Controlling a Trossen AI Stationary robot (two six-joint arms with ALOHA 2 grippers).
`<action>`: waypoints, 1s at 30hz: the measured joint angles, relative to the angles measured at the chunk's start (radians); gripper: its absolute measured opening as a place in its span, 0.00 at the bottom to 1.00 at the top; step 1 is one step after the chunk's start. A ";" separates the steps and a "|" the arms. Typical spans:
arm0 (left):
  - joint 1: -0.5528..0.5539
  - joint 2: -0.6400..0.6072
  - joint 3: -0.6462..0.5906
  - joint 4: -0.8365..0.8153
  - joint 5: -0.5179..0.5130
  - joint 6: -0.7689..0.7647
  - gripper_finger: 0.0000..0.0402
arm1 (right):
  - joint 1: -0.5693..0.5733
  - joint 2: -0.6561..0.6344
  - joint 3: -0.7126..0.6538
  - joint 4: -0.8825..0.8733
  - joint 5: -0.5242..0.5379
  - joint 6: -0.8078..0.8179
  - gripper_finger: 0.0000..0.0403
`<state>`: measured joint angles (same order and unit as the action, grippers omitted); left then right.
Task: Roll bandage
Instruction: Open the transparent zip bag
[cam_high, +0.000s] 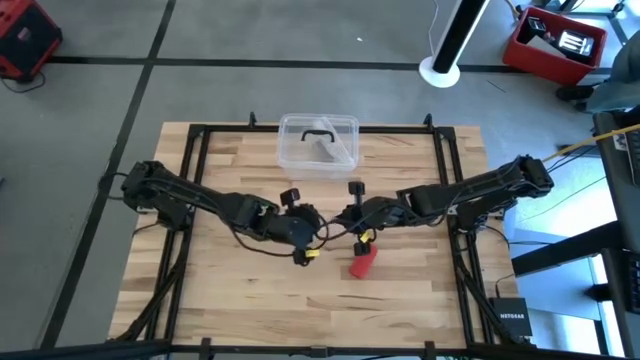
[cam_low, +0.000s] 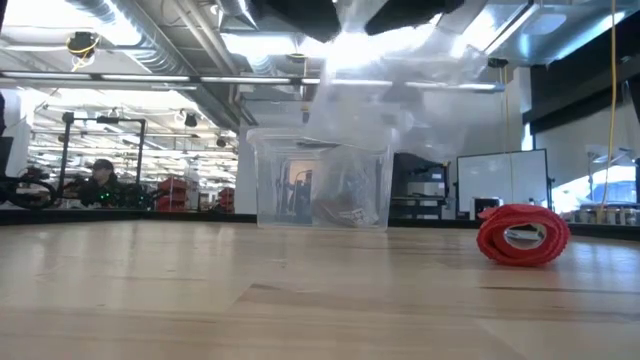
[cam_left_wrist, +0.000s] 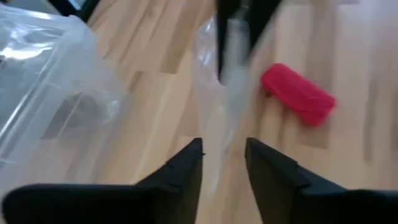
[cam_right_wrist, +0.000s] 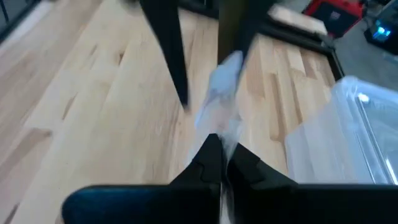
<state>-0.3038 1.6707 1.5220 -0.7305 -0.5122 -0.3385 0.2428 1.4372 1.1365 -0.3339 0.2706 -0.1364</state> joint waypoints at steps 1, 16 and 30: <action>-0.007 -0.015 0.003 -0.009 0.007 0.000 0.32 | 0.000 -0.009 -0.005 -0.011 0.003 0.004 0.01; -0.132 -0.062 -0.058 0.093 -0.215 0.028 0.34 | 0.004 -0.010 -0.314 0.536 -0.027 0.111 0.00; -0.096 -0.027 -0.058 0.127 -0.080 0.027 0.33 | 0.021 0.014 -0.314 0.577 -0.035 0.106 0.00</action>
<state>-0.3999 1.6439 1.4635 -0.6032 -0.5924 -0.3118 0.2640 1.4509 0.8223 0.2436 0.2352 -0.0303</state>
